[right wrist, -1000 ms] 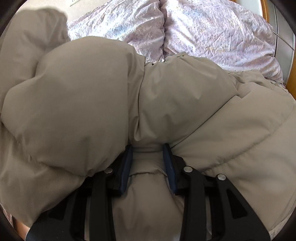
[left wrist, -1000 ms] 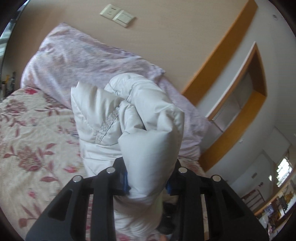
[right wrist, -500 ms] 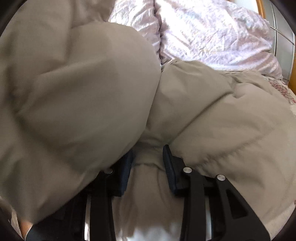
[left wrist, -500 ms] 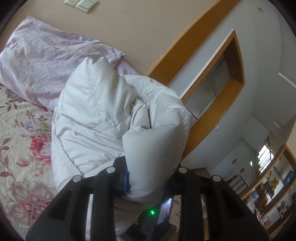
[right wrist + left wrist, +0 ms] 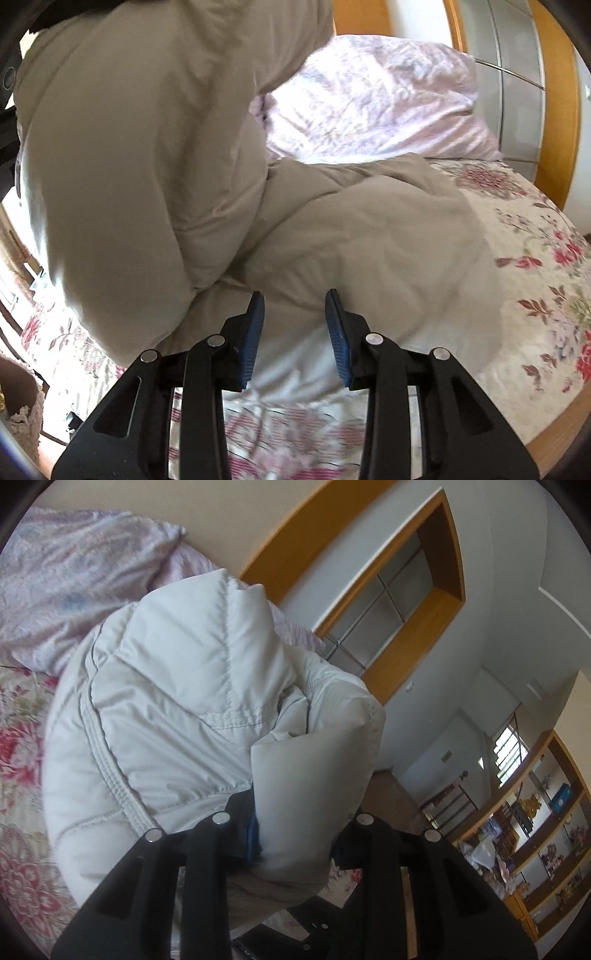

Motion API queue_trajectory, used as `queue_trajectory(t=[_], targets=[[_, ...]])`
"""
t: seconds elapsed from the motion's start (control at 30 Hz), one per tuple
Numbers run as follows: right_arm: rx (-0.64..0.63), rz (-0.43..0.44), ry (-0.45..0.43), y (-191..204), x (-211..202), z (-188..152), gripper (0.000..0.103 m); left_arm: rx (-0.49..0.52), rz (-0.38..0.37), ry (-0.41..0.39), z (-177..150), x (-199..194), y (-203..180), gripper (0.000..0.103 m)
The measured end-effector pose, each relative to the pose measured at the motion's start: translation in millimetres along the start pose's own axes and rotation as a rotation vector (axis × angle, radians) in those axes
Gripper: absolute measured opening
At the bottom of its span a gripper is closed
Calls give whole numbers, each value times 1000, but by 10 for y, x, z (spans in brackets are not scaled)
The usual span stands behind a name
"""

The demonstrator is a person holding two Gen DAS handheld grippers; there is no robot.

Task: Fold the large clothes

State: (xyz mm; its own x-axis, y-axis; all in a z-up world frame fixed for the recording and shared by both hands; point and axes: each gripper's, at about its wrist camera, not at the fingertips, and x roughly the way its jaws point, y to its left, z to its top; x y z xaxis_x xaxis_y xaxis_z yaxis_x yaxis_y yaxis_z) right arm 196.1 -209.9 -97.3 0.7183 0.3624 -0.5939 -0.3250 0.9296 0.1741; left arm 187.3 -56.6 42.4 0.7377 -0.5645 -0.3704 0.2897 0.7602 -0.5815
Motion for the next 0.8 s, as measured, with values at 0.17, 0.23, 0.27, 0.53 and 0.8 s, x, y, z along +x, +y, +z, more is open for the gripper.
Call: queue_trajectory(t=[0.17,0.23,0.27,0.53,0.8], targets=[[32,-41,-6,-199,-52,-57,36,5,-11,62,-59,274,-48,29],[35,-58,-9,-253,-74,-84,36,6,-16,90,-140,359,-100,29],[37,-67,-9,-299,-75,-102,36,5,-17,101,-136,407,-74,29],[34,-88,-28,-363,-177,-228,36,20,-16,246,-409,875,-138,29],[36,-83,-25,-400,-146,-255,36,-4,-27,266,-383,838,-154,44]])
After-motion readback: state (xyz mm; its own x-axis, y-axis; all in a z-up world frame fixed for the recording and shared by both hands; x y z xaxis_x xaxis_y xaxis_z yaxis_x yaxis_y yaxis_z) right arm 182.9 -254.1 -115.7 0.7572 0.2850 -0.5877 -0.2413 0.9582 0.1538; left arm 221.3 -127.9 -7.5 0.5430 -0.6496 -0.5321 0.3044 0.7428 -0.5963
